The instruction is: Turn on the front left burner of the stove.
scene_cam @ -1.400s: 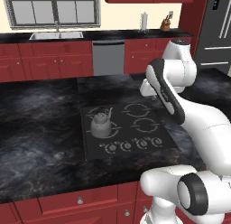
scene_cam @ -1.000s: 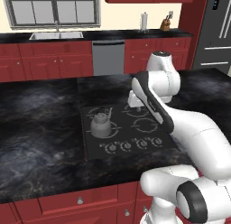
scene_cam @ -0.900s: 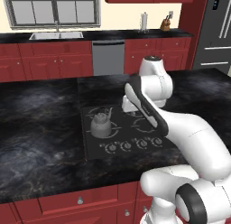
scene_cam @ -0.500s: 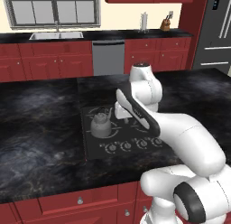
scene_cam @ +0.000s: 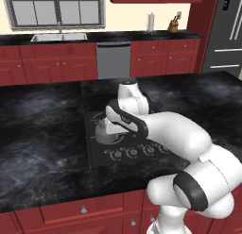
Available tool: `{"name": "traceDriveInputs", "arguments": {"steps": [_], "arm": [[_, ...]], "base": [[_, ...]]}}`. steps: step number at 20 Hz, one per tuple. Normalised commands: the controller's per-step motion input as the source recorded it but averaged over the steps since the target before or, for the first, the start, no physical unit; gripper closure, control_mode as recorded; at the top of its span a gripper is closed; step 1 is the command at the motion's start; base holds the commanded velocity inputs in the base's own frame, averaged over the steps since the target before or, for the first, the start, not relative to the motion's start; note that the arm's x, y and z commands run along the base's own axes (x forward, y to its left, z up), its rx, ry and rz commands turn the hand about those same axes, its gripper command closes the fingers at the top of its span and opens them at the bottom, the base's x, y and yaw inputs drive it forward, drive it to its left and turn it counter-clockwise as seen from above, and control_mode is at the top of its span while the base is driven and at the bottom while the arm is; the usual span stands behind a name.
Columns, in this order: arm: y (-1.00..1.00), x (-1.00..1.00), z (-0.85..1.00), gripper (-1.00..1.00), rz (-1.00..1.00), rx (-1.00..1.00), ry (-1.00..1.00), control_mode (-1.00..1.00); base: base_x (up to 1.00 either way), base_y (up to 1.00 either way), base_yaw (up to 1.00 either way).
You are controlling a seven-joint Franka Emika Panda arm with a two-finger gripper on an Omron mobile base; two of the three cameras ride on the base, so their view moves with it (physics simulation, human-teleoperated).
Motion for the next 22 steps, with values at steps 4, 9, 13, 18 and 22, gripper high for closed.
{"name": "traceDriveInputs", "arguments": {"steps": [4, 9, 13, 18, 22], "arm": [[0.25, 0.38, -0.65, -1.00, -0.02, 0.00, 0.01, -1.00], [0.14, 0.18, -0.45, -1.00, 0.00, 0.01, 0.02, -1.00], [0.01, 0.04, -0.27, -1.00, -0.01, 0.00, 0.01, -1.00], [0.00, 0.00, -0.30, -1.00, -0.02, 0.00, 0.00, -1.00], [0.00, 0.00, -0.30, -1.00, -0.02, 0.00, 0.01, -1.00]], "base": [[0.00, 0.00, 0.00], [0.00, 0.00, 0.00], [0.00, 0.00, 0.00], [0.00, 0.00, 0.00], [0.00, 0.00, 0.00]]}}
